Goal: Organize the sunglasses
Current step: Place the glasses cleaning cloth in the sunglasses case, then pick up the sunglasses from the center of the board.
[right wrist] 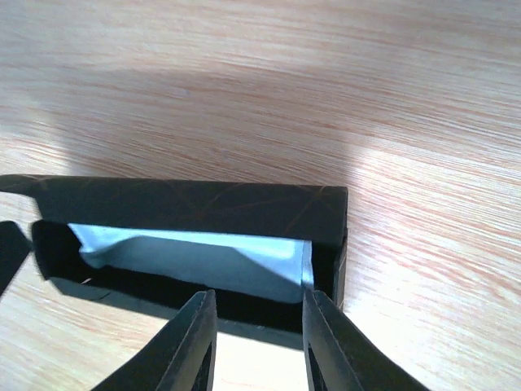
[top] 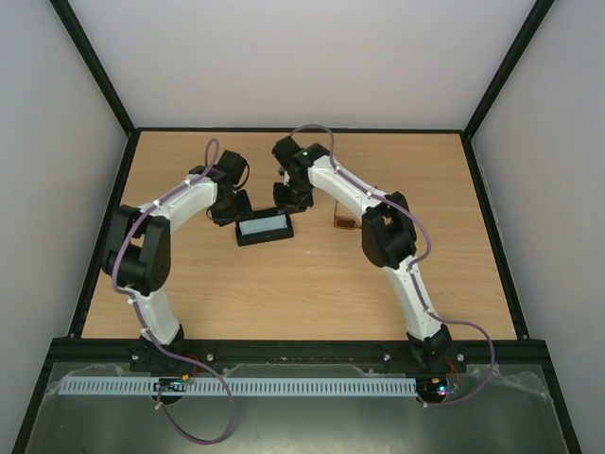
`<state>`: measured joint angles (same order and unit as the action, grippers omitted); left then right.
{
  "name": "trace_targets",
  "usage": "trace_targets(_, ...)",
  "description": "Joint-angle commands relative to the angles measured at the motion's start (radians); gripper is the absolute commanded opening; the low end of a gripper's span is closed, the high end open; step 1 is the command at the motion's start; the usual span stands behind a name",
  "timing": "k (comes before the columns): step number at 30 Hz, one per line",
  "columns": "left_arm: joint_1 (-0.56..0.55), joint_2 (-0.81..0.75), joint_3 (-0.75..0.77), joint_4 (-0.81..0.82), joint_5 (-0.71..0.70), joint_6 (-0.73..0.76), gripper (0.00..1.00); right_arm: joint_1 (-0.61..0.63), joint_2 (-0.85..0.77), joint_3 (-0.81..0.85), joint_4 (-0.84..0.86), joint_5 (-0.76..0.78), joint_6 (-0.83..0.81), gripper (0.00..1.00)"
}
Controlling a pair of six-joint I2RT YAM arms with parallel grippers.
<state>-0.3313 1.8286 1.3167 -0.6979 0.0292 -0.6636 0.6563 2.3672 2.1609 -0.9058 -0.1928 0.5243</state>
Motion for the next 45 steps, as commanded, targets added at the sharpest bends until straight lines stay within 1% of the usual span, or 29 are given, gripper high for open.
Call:
trace_targets(1, 0.006, -0.062, 0.026, -0.064, -0.01, -0.017, 0.5, -0.004, -0.079, 0.033, -0.077, 0.007, 0.012, 0.32)
trace_targets(5, 0.006, -0.103, 0.066, -0.107, -0.004, -0.018, 0.56, -0.007, -0.157, -0.006, -0.106, 0.029, 0.006, 0.37)
trace_targets(9, 0.006, -0.161, 0.131, -0.188, 0.023, -0.005, 0.63, -0.033, -0.324, -0.155, -0.114, 0.047, 0.001, 0.42)
trace_targets(12, 0.005, -0.221, 0.148, -0.236, 0.068, 0.002, 0.71, -0.073, -0.438, -0.274, -0.113, 0.036, 0.008, 0.45)
trace_targets(13, 0.005, -0.243, 0.143, -0.248, 0.089, 0.002, 0.76, -0.086, -0.475, -0.309, -0.115, 0.046, 0.006, 0.46)
trace_targets(14, 0.005, -0.267, 0.128, -0.254, 0.115, 0.003, 0.89, -0.097, -0.507, -0.346, -0.117, 0.062, 0.006, 0.47)
trace_targets(15, 0.006, -0.287, 0.112, -0.261, 0.145, 0.005, 0.98, -0.113, -0.54, -0.394, -0.116, 0.075, 0.007, 0.48)
trace_targets(16, 0.005, -0.304, 0.1, -0.276, 0.165, 0.006, 0.99, -0.132, -0.57, -0.434, -0.111, 0.081, 0.01, 0.48)
trace_targets(19, 0.005, -0.359, 0.081, -0.311, 0.209, 0.004, 0.99, -0.235, -0.638, -0.546, -0.075, 0.082, 0.029, 0.49)
trace_targets(22, 0.003, -0.397, 0.09, -0.32, 0.243, 0.005, 0.99, -0.369, -0.648, -0.6, -0.054, 0.094, 0.039, 0.49)
trace_targets(24, 0.004, -0.396, 0.094, -0.329, 0.262, 0.018, 0.99, -0.437, -0.62, -0.587, -0.054, 0.121, 0.037, 0.49)
trace_targets(26, 0.004, -0.394, 0.092, -0.335, 0.28, 0.031, 0.99, -0.474, -0.573, -0.536, -0.057, 0.151, 0.031, 0.5)
trace_targets(29, 0.005, -0.398, 0.101, -0.341, 0.296, 0.05, 0.99, -0.497, -0.477, -0.454, -0.06, 0.212, 0.016, 0.53)
trace_targets(32, 0.004, -0.399, 0.106, -0.351, 0.303, 0.06, 0.99, -0.52, -0.4, -0.406, -0.058, 0.236, 0.003, 0.54)
trace_targets(38, 0.003, -0.408, 0.101, -0.351, 0.312, 0.038, 0.99, -0.534, -0.294, -0.391, -0.03, 0.227, -0.066, 0.54)
trace_targets(42, 0.002, -0.407, 0.11, -0.366, 0.298, 0.035, 0.99, -0.535, -0.261, -0.421, -0.008, 0.228, -0.084, 0.54)
trace_targets(45, 0.001, -0.406, 0.12, -0.376, 0.282, 0.034, 0.99, -0.534, -0.235, -0.434, 0.01, 0.201, -0.092, 0.54)
